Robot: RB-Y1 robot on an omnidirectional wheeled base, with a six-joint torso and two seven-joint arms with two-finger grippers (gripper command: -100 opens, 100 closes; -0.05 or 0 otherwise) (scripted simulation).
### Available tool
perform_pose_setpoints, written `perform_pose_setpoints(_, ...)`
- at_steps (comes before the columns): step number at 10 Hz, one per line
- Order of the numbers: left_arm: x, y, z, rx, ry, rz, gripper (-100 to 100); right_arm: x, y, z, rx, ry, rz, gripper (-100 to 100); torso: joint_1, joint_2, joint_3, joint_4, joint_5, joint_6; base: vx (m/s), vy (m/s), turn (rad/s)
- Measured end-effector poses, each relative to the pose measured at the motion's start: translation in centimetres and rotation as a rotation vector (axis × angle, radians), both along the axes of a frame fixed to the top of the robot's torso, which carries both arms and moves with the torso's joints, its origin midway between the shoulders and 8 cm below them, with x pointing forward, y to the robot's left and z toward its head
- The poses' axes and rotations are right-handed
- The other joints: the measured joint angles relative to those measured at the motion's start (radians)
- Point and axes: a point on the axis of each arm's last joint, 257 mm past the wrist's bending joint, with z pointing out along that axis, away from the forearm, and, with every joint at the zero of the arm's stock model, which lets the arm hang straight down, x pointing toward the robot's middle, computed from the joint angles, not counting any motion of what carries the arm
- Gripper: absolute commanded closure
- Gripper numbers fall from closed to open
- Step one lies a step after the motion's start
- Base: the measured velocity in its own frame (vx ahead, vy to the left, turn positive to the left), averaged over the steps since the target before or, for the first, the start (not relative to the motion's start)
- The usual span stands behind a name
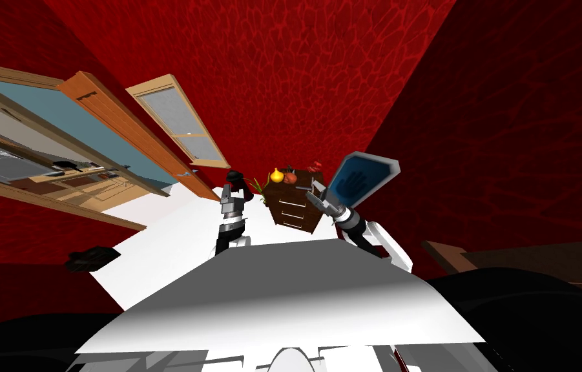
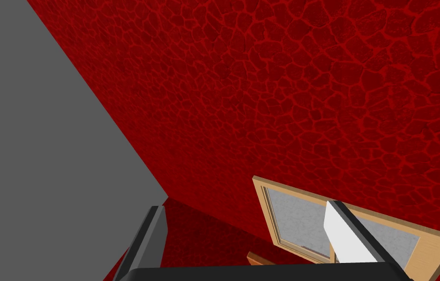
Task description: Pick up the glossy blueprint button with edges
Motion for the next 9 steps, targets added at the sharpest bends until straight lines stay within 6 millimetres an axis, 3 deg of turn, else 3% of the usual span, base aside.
perform_pose_setpoints(9, 0.0, 0.0, 0.0, 0.0, 0.0, 0.0, 0, -2.4, 4.1, -4.7, -0.362, -0.139, 0.073, -100, 0.0, -0.001, 0.0, 0.0, 0.0, 0.0, 0.005, 0.032, -0.004)
